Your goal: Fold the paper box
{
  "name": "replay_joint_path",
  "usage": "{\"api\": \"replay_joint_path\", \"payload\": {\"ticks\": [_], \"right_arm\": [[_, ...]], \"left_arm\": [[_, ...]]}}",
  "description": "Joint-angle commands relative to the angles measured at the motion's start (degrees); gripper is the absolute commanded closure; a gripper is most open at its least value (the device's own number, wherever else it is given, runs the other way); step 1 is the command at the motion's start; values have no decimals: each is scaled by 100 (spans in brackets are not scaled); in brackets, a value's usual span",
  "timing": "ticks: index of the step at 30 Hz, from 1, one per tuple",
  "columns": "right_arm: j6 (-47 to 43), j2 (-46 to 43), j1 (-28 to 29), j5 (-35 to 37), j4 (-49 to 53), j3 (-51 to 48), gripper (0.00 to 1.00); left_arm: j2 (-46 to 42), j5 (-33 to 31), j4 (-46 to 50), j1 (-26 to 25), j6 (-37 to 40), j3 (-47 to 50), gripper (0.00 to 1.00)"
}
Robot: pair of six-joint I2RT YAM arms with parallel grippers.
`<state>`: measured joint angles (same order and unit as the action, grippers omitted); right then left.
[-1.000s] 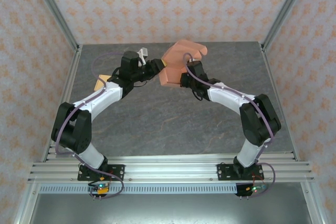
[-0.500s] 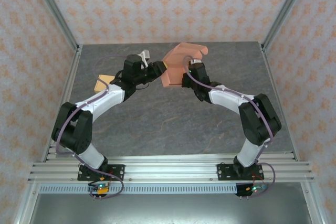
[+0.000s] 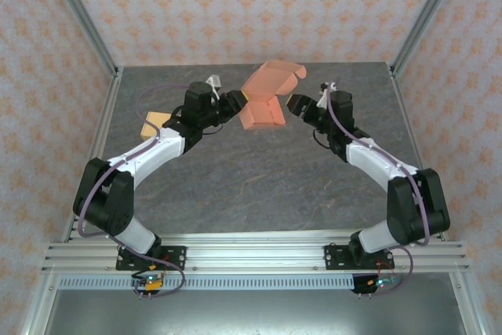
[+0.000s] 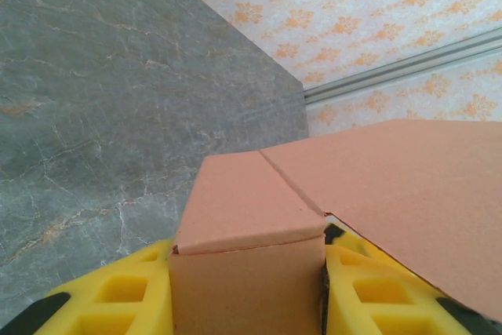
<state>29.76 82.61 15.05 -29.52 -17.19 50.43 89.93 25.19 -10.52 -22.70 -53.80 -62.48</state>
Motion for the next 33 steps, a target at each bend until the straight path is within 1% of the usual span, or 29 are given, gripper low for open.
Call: {"api": "replay_joint_path", "payload": {"ticks": [1, 4, 7, 8, 13, 16, 21, 24, 26, 28, 30, 32, 33], "right_arm": [[130, -20, -151, -825, 230, 20, 31], [-692, 183, -126, -1084, 495, 167, 37], [-1429, 480, -73, -870, 935, 468, 45], [-1553, 586, -72, -801, 997, 567, 45], [-1743, 892, -55, -761, 980, 928, 46], [-1873, 992, -7, -708, 1138, 1109, 49], [-2160, 1181, 216, -451, 1320, 1179, 51], [-2150, 1195, 311, -188, 1216, 1058, 52], [-2145, 1226, 340, 43, 1193, 1047, 59], [-2199, 1261, 396, 244, 1256, 1095, 64], [-2419, 1267, 538, 604, 1256, 1069, 64], [-2541, 1275, 692, 1254, 1164, 982, 69], [-2531, 1287, 742, 1580, 1127, 948, 70]], "left_arm": [[84, 312, -105, 29, 97, -188, 80], [61, 460, -42, 32, 181, -223, 80], [33, 630, -189, 29, 209, -194, 80], [25, 700, -196, 29, 240, -212, 80], [-10, 891, 40, 18, 403, -338, 80], [-19, 882, 173, -30, 455, -396, 80], [-15, 876, 70, -83, 407, -424, 81], [-50, 854, -41, -108, 381, -399, 81], [-55, 872, -56, -125, 400, -403, 81], [-68, 882, -33, -141, 392, -419, 81], [-96, 874, -36, -156, 404, -399, 81], [-129, 824, -43, -184, 411, -367, 81], [-133, 792, -59, -193, 386, -355, 81]]}}
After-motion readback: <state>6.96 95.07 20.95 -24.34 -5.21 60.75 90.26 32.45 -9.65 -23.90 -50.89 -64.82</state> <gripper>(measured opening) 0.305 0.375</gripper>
